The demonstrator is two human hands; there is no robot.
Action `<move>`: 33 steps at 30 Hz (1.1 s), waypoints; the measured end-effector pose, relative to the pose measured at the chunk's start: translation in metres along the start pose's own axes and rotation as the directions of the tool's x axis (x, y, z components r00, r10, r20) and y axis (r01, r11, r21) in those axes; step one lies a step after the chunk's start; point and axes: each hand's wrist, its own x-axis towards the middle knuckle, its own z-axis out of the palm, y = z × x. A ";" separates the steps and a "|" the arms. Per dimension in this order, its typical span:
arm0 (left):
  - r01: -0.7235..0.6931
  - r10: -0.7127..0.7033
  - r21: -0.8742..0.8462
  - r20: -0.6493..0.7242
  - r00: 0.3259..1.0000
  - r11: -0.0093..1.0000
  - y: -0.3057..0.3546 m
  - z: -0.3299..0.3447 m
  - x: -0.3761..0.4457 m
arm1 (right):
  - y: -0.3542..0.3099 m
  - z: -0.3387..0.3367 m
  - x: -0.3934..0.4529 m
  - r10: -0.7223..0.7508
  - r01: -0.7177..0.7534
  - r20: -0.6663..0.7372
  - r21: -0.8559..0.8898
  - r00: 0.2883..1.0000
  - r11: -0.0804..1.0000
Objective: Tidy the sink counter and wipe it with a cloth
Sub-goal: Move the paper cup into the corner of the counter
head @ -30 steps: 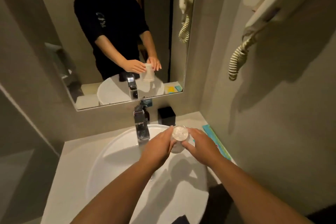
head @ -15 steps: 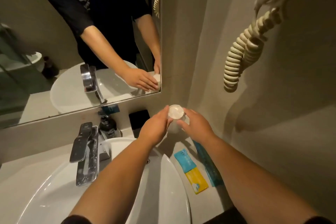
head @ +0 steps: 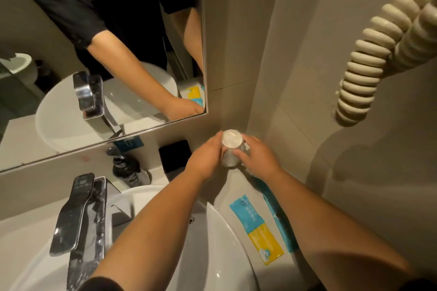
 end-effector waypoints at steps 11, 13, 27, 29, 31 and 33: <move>0.007 -0.014 0.146 0.051 0.999 0.989 0.009 0.001 0.009 | 0.007 0.010 0.010 0.020 -0.019 -0.025 0.041 0.999 0.999; 0.024 -0.040 0.202 0.074 0.996 0.979 0.009 0.002 0.010 | 0.009 0.013 0.011 0.033 -0.032 -0.015 0.049 0.999 0.998; 0.028 -0.051 0.355 0.054 0.997 0.935 0.003 0.013 0.015 | 0.016 0.021 0.010 0.085 -0.083 -0.017 0.089 0.996 0.993; 0.034 -0.065 0.353 0.076 0.995 0.935 0.003 0.010 0.011 | 0.016 0.019 0.005 0.110 -0.108 -0.011 0.093 0.994 0.990; 0.037 -0.072 0.348 0.089 0.993 0.937 0.002 0.007 0.007 | 0.015 0.015 -0.002 0.126 -0.125 -0.011 0.086 0.992 0.988; 0.057 -0.089 0.325 0.086 0.992 0.944 0.002 0.001 0.003 | 0.013 0.009 -0.014 0.139 -0.138 -0.012 0.072 0.990 0.988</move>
